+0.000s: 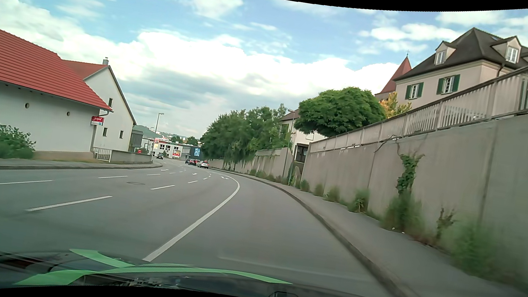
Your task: Follow the waypoints while adhering to traffic rules and regulations
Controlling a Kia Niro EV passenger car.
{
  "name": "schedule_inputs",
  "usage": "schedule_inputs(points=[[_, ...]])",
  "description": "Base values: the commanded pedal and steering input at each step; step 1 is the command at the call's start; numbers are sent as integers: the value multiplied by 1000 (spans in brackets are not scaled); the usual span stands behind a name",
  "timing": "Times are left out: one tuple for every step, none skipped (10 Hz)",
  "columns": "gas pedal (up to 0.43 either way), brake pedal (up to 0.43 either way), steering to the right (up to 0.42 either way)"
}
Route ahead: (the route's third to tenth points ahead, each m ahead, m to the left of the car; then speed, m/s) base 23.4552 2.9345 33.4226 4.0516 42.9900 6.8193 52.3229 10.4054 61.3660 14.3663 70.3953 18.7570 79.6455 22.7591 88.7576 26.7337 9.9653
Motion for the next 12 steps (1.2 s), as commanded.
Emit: schedule_inputs(points=[[130,0,-27],[130,0,-24],[130,0,-24],[130,0,-24],[130,0,-27],[130,0,-29],[130,0,-32],[130,0,-32],[138,0,-31],[138,0,-31],[138,0,-31],[138,0,-31]])
